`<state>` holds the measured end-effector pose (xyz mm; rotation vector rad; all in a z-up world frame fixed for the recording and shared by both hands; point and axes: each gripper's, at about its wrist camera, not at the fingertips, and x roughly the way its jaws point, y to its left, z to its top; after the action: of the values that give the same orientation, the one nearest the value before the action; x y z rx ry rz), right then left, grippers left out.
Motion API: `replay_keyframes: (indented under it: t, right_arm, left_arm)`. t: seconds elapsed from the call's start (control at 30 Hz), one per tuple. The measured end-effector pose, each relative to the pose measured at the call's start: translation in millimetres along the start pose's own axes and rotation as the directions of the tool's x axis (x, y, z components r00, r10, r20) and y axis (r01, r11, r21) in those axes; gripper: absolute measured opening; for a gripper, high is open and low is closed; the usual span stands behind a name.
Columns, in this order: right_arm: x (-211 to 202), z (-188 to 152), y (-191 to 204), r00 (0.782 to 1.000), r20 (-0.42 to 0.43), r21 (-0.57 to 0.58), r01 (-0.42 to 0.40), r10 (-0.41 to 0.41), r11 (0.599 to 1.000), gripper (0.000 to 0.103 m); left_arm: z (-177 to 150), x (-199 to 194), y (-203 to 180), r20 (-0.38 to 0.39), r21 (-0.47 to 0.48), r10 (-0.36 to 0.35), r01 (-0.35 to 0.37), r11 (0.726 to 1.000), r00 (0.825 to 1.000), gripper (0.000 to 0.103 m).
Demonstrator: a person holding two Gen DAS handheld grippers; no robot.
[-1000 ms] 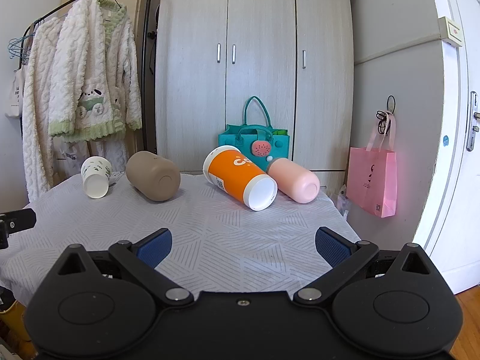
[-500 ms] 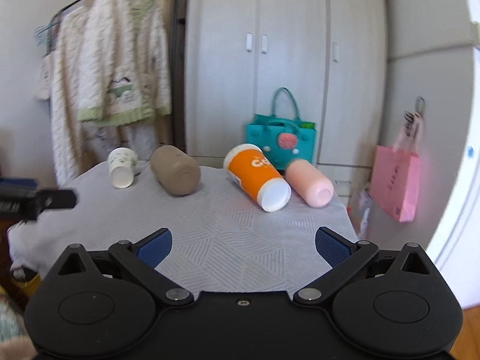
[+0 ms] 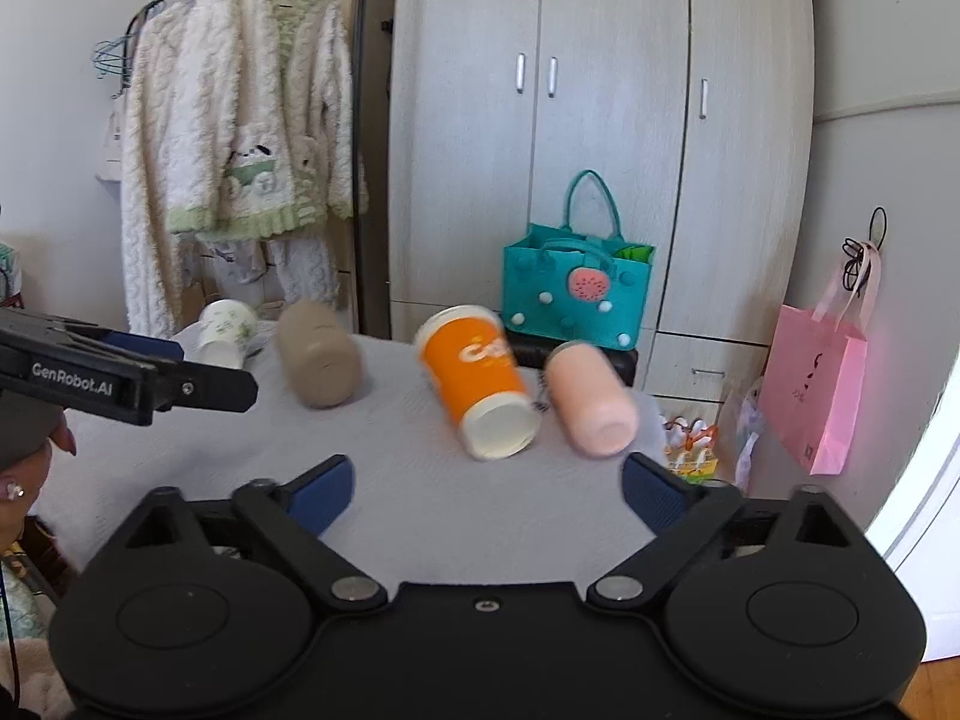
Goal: Flip cup upright
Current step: 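Move the right tool toward the lying pink tumbler and close around it, then lift the pink tumbler with the right gripper, swinging it toward the left tool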
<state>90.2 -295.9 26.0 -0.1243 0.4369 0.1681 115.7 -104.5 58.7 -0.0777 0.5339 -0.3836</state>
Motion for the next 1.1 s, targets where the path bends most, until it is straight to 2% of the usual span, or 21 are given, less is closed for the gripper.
replay_keyframes:
  t: [0.07, 0.23, 0.47, 0.73, 0.87, 1.1]
  right_arm:
    - [12.4, 8.9, -13.6, 1.000, -0.019, 0.003, -0.015, 0.015, 1.000, 0.076]
    - [48.4, 23.3, -42.5, 0.992, -0.103, 0.028, -0.069, 0.072, 0.997, 0.067]
    - [105.5, 31.9, -73.5, 0.968, -0.190, 0.089, -0.151, 0.165, 0.985, 0.067]
    - [170.6, 35.5, -103.9, 0.948, -0.248, 0.134, -0.172, 0.201, 0.976, 0.067]
    - [197.6, 39.1, -112.5, 0.933, -0.281, 0.134, -0.192, 0.223, 0.972, 0.069]
    - [232.8, 43.8, -116.4, 0.915, -0.327, 0.108, -0.213, 0.237, 0.971, 0.071]
  left_arm:
    - [10.1, 14.8, -2.4, 0.004, -0.032, -0.027, 0.027, 0.999, 1.000, 0.103]
    - [31.4, 57.0, -17.1, -0.037, -0.065, -0.101, 0.099, 0.993, 0.994, 0.103]
    - [48.7, 106.4, -22.5, -0.115, -0.049, -0.086, 0.081, 0.995, 0.990, 0.101]
    - [76.5, 151.2, -33.4, -0.127, 0.010, -0.114, 0.117, 0.993, 0.985, 0.100]
    - [80.7, 176.4, -30.8, -0.164, -0.012, -0.153, 0.153, 0.988, 0.975, 0.100]
    - [81.9, 202.8, -30.2, -0.202, -0.033, -0.175, 0.172, 0.984, 0.963, 0.100]
